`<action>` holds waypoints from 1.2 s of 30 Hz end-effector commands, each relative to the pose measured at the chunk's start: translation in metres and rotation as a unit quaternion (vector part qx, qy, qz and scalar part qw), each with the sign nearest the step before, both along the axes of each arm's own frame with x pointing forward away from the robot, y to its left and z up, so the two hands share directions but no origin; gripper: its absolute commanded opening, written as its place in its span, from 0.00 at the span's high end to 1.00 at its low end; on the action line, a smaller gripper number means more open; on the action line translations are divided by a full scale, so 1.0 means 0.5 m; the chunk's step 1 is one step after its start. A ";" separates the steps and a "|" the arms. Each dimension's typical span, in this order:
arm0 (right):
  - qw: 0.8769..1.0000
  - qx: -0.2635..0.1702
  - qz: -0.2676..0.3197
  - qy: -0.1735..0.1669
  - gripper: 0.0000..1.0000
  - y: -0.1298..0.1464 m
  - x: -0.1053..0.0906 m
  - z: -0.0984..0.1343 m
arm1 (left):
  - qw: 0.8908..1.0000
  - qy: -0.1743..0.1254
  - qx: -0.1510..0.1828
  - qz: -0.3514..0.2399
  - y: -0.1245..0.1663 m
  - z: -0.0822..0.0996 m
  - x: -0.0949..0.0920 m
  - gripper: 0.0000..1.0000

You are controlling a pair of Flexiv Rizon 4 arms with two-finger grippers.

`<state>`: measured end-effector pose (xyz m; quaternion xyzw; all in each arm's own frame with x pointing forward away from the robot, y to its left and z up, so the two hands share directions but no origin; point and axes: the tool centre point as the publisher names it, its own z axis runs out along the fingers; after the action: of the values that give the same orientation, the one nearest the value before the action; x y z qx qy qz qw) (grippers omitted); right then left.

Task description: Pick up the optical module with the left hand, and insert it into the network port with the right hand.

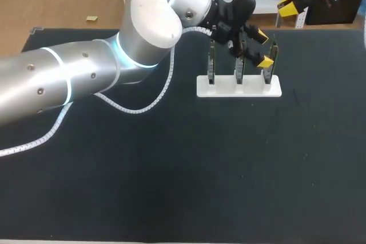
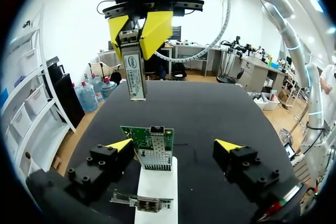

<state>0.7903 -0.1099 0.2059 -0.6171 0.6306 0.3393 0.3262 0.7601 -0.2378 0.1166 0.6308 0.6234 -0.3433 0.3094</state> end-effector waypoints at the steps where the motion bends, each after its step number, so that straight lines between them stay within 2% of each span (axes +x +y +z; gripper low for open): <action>1: 1.000 0.000 -0.003 -0.002 1.00 -0.001 -0.006 0.000 | 1.000 0.001 0.001 0.001 -0.002 0.001 0.003 0.00; 19: 1.000 0.004 -0.002 0.001 1.00 0.001 -0.001 -0.003 | 1.000 0.006 0.000 0.008 0.002 -0.001 0.007 0.00; 36: 1.000 0.001 0.000 0.012 1.00 0.003 -0.001 -0.023 | 1.000 0.006 0.000 0.008 0.002 -0.001 0.007 0.00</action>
<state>0.7883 -0.1088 0.1941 -0.6125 0.6342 0.3464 0.3204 0.7630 -0.2363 0.1157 0.6234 0.6290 -0.3459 0.3100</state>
